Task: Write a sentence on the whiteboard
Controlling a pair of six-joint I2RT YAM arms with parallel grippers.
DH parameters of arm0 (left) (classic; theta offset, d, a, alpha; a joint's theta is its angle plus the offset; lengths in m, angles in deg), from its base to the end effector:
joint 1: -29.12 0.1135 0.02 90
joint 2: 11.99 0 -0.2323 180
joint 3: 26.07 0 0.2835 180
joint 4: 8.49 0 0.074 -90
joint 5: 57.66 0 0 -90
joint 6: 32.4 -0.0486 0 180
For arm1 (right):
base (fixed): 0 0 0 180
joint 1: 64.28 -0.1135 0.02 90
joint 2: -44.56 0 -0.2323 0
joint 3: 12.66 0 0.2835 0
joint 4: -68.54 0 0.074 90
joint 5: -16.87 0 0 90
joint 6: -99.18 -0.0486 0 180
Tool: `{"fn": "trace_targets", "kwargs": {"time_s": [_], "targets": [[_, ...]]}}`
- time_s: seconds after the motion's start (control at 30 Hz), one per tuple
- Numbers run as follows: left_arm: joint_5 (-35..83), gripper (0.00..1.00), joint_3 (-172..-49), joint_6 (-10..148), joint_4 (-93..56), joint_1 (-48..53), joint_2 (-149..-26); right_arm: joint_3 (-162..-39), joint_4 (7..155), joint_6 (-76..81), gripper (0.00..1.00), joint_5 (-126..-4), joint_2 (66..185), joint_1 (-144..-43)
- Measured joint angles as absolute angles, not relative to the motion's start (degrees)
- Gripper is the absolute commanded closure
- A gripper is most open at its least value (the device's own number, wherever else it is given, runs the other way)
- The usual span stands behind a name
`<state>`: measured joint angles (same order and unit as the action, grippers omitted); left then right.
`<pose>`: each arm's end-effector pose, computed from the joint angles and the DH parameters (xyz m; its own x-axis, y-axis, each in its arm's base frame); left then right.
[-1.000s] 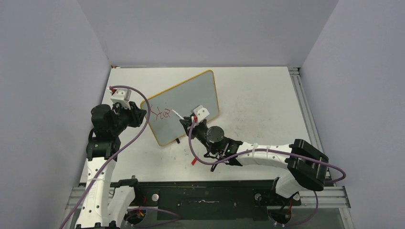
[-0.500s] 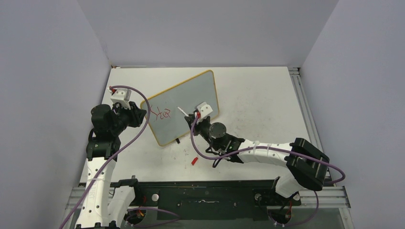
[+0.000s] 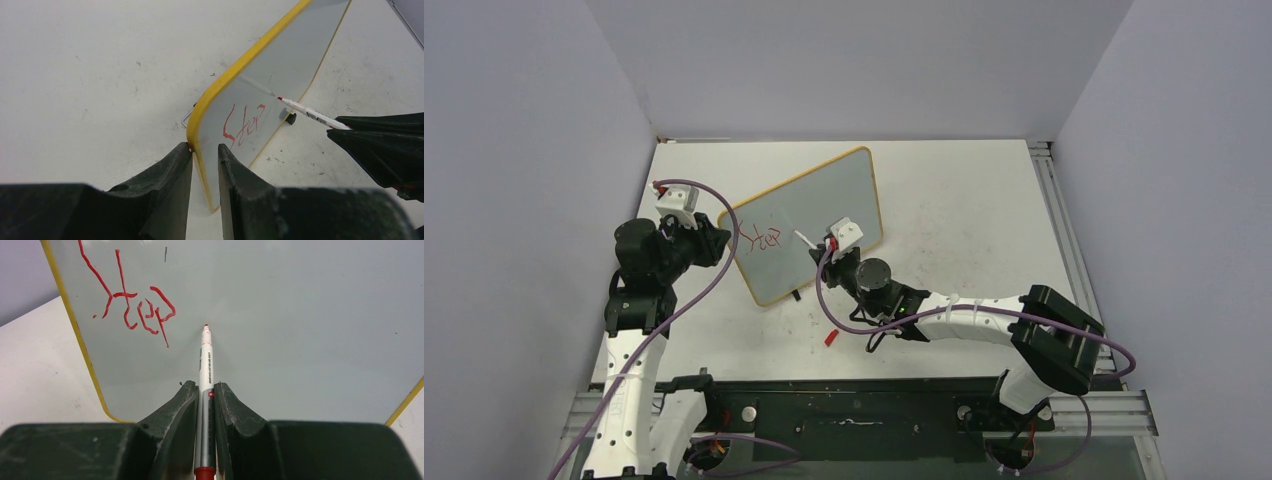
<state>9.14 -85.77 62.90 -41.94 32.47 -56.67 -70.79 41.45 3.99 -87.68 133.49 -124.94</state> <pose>0.2419 -0.0050 0.3128 -0.3438 -0.1052 -0.9332 0.2889 0.9337 -0.2116 0.1968 0.3252 0.1928 -0.0968 0.0065 -0.9953 -0.7151 0.6951 0.0741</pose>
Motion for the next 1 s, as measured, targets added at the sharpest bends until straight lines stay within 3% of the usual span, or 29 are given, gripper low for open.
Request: {"fn": "trace_targets", "kwargs": {"time_s": [1.0], "targets": [[9.1,0.76,-85.8,62.9,-41.9,32.5,-56.7,-70.8,41.4,2.2,0.95,-90.7,133.9,-123.2]]}}
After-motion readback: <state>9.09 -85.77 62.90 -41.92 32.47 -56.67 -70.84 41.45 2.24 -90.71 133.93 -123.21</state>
